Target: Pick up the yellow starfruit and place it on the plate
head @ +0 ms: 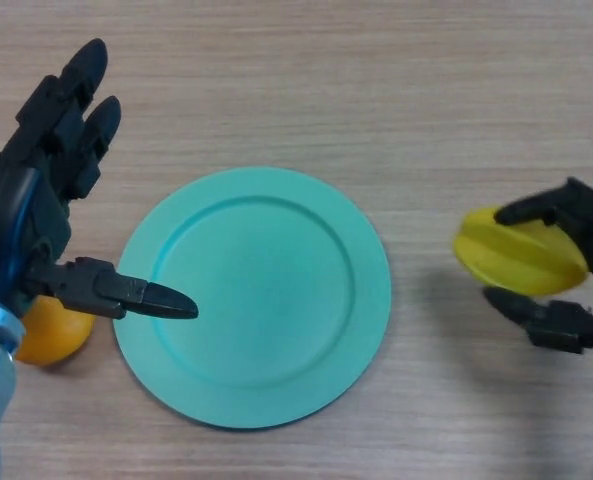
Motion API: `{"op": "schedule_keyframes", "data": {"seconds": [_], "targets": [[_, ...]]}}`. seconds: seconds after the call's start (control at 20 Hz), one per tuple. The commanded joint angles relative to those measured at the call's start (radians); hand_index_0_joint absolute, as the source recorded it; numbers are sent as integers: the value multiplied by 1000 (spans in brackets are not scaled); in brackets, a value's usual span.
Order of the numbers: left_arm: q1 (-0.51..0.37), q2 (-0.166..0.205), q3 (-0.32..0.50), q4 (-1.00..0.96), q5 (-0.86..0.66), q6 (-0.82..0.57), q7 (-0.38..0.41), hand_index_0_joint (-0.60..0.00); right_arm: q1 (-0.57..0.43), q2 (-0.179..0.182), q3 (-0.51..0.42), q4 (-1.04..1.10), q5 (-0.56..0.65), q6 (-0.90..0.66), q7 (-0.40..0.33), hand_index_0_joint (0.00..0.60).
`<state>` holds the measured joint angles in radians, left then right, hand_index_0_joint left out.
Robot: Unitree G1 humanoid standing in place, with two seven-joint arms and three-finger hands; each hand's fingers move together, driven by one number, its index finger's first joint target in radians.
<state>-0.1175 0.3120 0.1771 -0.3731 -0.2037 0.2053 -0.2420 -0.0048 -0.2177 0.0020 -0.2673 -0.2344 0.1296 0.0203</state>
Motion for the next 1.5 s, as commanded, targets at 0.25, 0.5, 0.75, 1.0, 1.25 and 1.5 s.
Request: {"op": "schedule_keyframes", "data": {"seconds": [0.25,0.5,0.75,1.0,1.25,1.5], "targets": [[-30,31,52,-64,4,-87,25,0,-98,27,176,-140,-20,-28,-60,600],[-46,31,47,-76,-17,-97,43,0,-144,28,372,-63,-13,-46,-156,600],[-54,35,49,-69,-27,-119,43,0,-185,28,492,83,82,-99,-239,600],[-59,38,57,-61,-37,-147,58,0,-197,28,554,147,57,30,-199,451],[-58,42,58,-60,-36,-132,50,0,-243,28,527,142,39,116,-206,0],[-44,42,63,-77,-27,-115,37,0,-243,28,313,-18,92,129,-136,0]]}}
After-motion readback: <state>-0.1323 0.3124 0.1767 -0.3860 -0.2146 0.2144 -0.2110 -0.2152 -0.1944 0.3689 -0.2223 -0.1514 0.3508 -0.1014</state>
